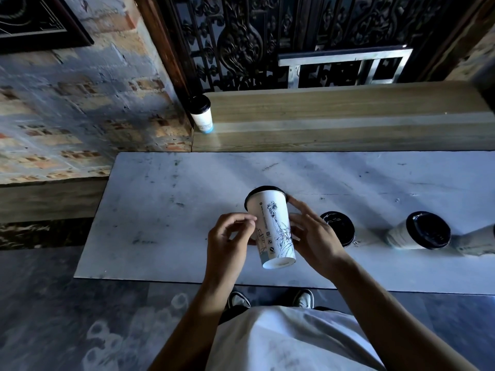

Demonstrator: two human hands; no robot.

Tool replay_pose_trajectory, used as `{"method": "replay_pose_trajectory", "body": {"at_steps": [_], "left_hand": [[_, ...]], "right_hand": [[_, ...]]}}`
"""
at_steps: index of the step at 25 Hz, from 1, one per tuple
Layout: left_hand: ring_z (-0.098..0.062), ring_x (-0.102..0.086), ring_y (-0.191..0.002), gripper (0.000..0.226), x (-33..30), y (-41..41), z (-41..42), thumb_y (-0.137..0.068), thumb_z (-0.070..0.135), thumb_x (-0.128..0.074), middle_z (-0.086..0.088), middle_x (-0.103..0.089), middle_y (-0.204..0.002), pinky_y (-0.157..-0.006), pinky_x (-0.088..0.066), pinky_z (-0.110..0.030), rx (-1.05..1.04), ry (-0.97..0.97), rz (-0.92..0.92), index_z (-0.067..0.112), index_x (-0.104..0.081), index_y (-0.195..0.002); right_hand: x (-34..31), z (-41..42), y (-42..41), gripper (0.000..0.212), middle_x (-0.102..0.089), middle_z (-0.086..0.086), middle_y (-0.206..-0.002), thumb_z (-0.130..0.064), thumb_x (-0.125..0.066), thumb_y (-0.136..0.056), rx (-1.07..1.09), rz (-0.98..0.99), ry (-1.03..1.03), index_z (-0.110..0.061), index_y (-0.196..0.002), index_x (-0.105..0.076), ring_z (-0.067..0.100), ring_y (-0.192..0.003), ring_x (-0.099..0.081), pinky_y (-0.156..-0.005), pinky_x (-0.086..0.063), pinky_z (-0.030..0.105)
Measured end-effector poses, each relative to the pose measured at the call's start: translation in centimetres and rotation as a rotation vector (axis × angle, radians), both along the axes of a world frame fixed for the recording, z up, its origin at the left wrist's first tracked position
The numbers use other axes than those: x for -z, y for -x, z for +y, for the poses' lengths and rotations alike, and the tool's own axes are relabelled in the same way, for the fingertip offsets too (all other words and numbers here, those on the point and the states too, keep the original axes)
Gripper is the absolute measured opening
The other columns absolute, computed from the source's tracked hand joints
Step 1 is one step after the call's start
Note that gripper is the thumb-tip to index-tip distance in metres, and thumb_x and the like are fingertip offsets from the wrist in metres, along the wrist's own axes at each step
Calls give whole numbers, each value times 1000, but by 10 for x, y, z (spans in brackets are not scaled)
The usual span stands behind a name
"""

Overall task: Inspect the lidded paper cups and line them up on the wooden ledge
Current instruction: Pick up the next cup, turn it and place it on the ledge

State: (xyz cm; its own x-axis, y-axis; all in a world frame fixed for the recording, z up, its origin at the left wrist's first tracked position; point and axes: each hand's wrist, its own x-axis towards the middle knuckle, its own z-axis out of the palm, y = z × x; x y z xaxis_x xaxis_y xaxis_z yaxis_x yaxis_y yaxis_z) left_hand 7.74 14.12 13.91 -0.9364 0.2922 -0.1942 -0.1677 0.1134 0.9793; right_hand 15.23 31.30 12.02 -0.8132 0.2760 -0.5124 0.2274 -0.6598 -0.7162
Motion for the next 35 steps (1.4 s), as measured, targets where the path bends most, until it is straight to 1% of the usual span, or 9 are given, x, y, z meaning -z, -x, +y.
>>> {"method": "replay_pose_trajectory", "body": {"at_steps": [2, 6, 9, 14, 18, 21, 26, 30, 35], "left_hand": [[-13, -73, -84, 16, 1, 0, -1, -72, 40, -74, 1, -79, -88, -72, -60, -33, 9, -5, -26, 29, -77, -82], [-13, -73, -82, 16, 3, 2, -3, -71, 38, -77, 0, -79, -85, -78, -64, -41, 31, -14, -65, 28, -75, -83], [-9, -73, -77, 7, 3, 3, -3, -76, 26, -74, 2, -79, -82, -73, -63, -33, 16, -46, -90, 28, -76, -83], [-11, -75, -85, 25, 4, 0, 0, -81, 13, -64, 0, -80, -94, -68, -60, -26, 13, -97, -121, 32, -76, -91], [-19, -74, -97, 45, 8, 2, -5, -81, -1, -62, -7, -76, -105, -72, -62, -30, 26, -19, 48, 38, -76, -98], [-6, -71, -92, 63, 8, 3, -8, -81, -15, -62, -9, -69, -108, -71, -60, -19, 69, 25, 192, 42, -79, -102], [-26, -75, -90, 33, 10, 3, -5, -83, 13, -66, -1, -79, -99, -84, -63, -44, 17, 13, 51, 37, -80, -101], [-18, -75, -86, 21, 7, 2, -3, -79, 38, -72, 6, -80, -92, -76, -61, -32, 22, -2, 27, 40, -78, -99], [-10, -74, -89, 25, 9, 5, 0, -76, 45, -76, 8, -80, -94, -84, -62, -40, 39, 29, 31, 43, -75, -101]], "right_hand": [[0, 0, 0, 50, -68, 20, -106, 2, -47, -98, -16, 14, -25, -26, -138, -62, 23, -78, -59, -70, -55, 33], [0, -3, 0, 48, -67, 16, -97, 1, -51, -98, 11, 12, -12, -22, -140, -59, 23, -78, -64, -78, -56, 41], [-2, -5, -1, 43, -68, 19, -105, -7, -58, -94, 7, -8, 82, -16, -136, -61, 30, -89, -64, -82, -56, 42], [-7, -8, -1, 41, -64, 25, -116, -24, -50, -101, -99, -57, 98, -16, -140, -59, 33, -94, -62, -76, -55, 38], [-8, -5, -2, 44, -65, 21, -116, -19, -52, -102, -97, -57, -9, -29, -145, -52, 35, -100, -58, -87, -44, 47], [-9, -6, -3, 44, -67, 19, -116, -18, -53, -102, -94, -55, -76, -30, -144, -52, 35, -98, -61, -89, -43, 49], [-9, -7, 0, 54, -68, 14, -106, -28, -66, -87, -84, -43, -97, -32, -139, -55, 34, -91, -57, -84, -44, 48], [-4, -5, 0, 46, -70, 9, -102, -26, -61, -93, -76, -38, -86, -36, -138, -57, 31, -86, -60, -82, -46, 45], [-2, 0, 1, 50, -64, 13, -99, -10, -50, -97, -63, 0, -59, -42, -135, -60, 28, -82, -57, -72, -50, 39]]}}
